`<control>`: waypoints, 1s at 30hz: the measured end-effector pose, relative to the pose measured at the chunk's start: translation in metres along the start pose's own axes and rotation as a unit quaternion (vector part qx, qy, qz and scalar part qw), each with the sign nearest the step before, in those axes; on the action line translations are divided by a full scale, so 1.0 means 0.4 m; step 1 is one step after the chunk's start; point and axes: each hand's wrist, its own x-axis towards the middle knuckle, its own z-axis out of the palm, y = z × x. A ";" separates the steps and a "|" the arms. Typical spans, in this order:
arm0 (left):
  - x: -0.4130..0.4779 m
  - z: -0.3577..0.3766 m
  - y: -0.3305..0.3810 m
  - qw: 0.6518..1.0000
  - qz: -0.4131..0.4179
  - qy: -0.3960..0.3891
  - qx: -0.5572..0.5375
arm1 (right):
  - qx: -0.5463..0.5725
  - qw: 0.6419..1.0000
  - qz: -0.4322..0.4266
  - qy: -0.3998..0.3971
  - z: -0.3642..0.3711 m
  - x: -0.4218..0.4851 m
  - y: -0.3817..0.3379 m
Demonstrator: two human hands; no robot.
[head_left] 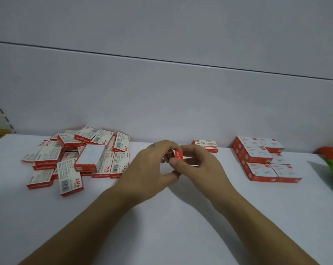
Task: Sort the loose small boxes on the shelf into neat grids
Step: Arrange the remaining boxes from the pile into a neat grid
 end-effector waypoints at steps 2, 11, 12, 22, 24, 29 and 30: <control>-0.002 0.009 0.004 0.999 0.027 0.002 0.036 | 0.056 0.998 0.007 -0.008 0.000 -0.001 -0.003; 0.003 -0.001 0.005 0.993 -0.105 -0.004 -0.054 | 0.298 0.947 0.056 -0.104 -0.035 0.013 -0.015; 0.003 -0.002 0.006 0.992 -0.109 -0.006 -0.066 | 0.294 0.949 0.058 -0.099 -0.037 0.015 -0.012; 0.003 -0.004 0.013 0.981 -0.148 0.000 -0.122 | 0.222 0.972 0.066 -0.041 -0.050 0.021 -0.001; 0.004 -0.004 0.014 0.982 -0.151 0.003 -0.118 | 0.213 0.974 0.064 -0.032 -0.051 0.021 -0.001; 0.005 -0.005 0.018 0.970 -0.163 0.014 -0.182 | 0.190 0.980 0.055 -0.015 -0.051 0.019 -0.002; 0.006 -0.004 0.016 0.961 -0.172 0.023 -0.216 | 0.189 0.981 0.051 -0.015 -0.052 0.019 -0.004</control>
